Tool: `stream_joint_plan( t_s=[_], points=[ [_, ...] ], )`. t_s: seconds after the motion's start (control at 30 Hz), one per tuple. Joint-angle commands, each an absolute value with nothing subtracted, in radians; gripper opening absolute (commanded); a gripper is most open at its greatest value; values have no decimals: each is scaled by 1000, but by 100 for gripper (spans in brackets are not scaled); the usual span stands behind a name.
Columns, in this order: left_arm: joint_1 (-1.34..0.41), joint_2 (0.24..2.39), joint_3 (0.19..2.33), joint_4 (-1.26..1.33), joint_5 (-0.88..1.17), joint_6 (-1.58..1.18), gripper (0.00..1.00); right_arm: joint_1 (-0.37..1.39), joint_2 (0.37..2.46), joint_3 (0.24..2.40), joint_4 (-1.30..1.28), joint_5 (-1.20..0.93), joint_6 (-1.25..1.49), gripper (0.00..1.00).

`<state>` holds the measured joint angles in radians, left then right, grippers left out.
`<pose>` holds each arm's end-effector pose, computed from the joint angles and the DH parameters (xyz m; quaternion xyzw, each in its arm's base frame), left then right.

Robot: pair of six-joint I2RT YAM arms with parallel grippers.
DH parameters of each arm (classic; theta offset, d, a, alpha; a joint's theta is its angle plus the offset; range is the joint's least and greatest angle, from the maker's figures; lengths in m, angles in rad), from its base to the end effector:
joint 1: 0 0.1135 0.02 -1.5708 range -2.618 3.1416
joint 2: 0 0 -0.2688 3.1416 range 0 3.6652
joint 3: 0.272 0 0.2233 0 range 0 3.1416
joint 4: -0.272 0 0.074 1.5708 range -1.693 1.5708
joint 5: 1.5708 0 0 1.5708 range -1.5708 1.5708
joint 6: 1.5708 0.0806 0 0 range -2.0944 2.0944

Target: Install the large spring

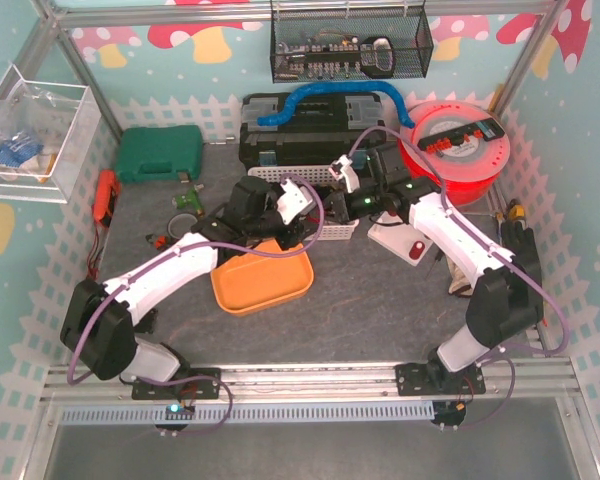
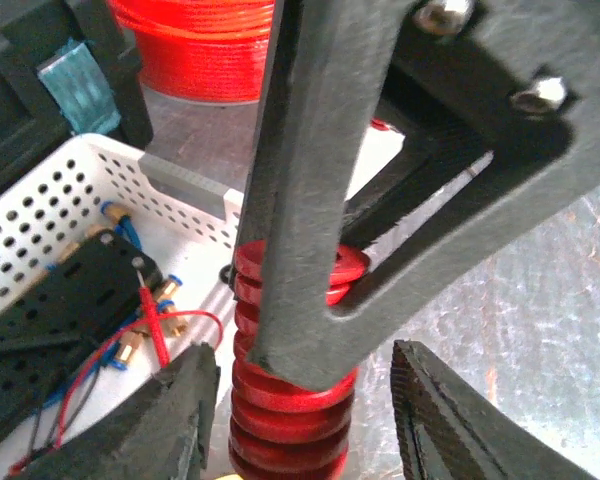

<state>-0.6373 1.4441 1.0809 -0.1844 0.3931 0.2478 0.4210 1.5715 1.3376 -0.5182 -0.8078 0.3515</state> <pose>0.2510 -0.2242 0.2825 0.4526 0.7318 -0.2600 0.4381 0.2847 0.1913 0.3022 -0.1856 0.8376 0.4718 0.2032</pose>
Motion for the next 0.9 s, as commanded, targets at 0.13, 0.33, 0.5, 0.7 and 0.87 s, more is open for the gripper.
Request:
stream_joint_plan(
  t_s=[0.13, 0.33, 0.5, 0.7, 0.87],
  points=[
    [-640, 1452, 1100, -145, 343, 214, 74, 415, 1498, 1341, -500, -449, 392, 0],
    [-631, 1437, 1099, -158, 280, 185, 99, 379, 1393, 1249, -499, -67, 410, 0],
    [-625, 1413, 1091, -160, 185, 137, 99, 322, 1383, 1177, -491, 72, 405, 0],
    [-602, 1373, 1066, -156, 111, 82, 99, 279, 1443, 1119, -418, 66, 402, 0],
    [-592, 1333, 1042, -156, 90, 74, 99, 275, 1495, 1115, -382, 42, 400, 0]
  ],
)
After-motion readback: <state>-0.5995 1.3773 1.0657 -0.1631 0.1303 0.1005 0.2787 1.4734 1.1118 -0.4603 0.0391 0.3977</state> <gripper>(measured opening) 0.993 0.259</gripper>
